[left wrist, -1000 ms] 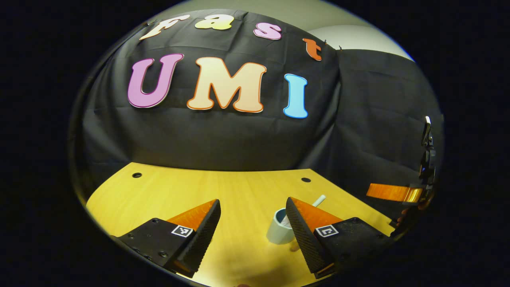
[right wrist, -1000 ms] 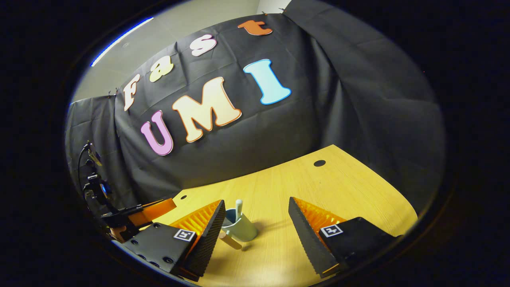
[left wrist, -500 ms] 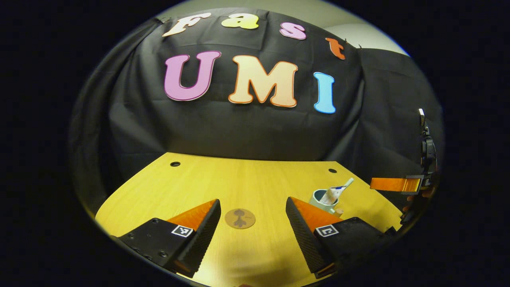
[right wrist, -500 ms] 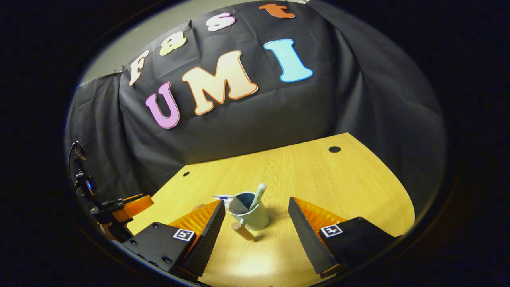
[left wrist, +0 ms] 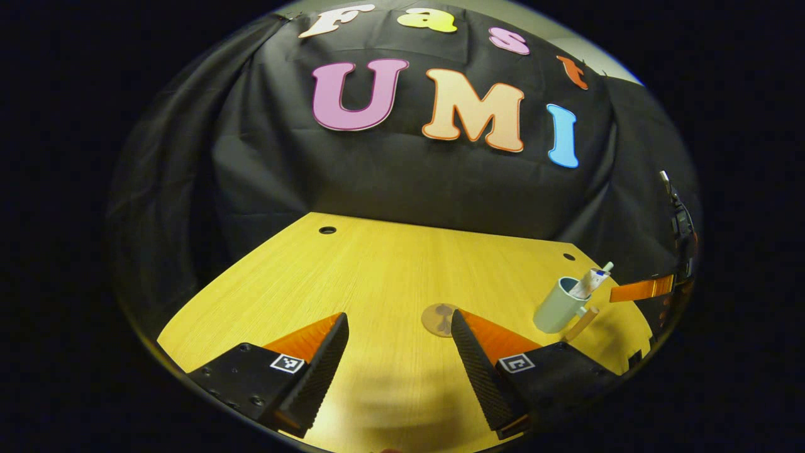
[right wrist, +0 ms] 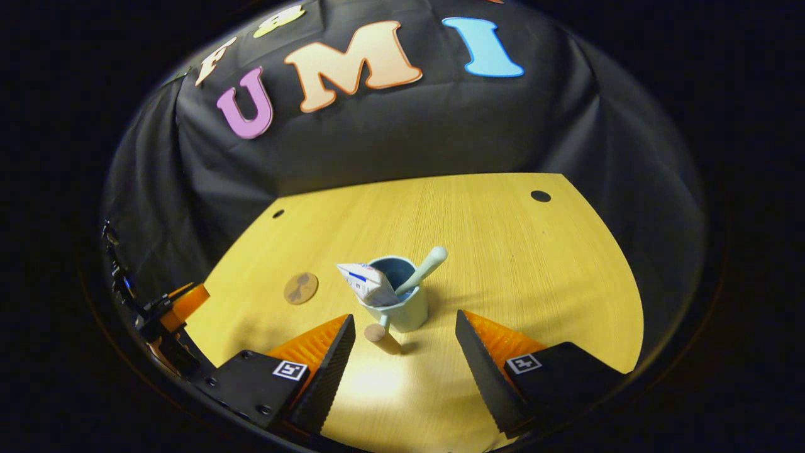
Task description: Put the toothbrush and toothpaste on the desktop into the cup, then pick up the cup and place it on the coaster on the desktop.
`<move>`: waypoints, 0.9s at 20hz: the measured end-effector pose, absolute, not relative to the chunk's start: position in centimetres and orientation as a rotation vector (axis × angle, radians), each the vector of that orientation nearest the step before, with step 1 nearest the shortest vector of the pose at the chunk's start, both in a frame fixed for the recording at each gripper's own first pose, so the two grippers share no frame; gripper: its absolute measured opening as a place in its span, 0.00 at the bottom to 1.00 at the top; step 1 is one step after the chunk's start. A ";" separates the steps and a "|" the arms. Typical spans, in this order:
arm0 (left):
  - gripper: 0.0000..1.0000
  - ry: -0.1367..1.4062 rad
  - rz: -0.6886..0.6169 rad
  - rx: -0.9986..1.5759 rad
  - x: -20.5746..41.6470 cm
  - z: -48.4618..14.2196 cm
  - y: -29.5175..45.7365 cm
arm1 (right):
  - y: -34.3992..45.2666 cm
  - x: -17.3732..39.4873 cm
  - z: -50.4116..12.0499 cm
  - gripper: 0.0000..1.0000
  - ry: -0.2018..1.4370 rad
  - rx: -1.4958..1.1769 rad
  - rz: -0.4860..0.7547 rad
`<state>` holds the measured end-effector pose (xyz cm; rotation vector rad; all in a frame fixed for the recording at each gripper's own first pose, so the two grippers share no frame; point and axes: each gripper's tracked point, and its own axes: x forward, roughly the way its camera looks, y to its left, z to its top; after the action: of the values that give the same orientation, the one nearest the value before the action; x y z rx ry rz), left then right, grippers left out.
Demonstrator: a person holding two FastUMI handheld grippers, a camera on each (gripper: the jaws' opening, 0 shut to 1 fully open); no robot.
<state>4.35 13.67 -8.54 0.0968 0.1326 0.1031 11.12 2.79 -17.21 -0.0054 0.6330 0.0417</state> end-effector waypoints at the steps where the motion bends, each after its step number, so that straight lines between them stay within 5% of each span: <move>1: 0.95 0.142 0.098 0.082 4.6 -8.8 14.0 | 3.0 11.3 -17.8 0.99 0.667 -0.033 0.037; 5: 0.96 0.185 0.093 0.055 5.5 -10.2 15.4 | 3.3 12.3 -19.6 0.94 0.794 -0.061 0.005; 18: 0.95 0.241 0.071 -0.001 6.7 -12.8 17.6 | 3.7 14.5 -23.4 0.99 1.070 -0.147 -0.090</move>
<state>6.70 17.63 -12.76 -0.0010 0.2411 0.0714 14.52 3.66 -23.39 -0.1472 1.0700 -0.0904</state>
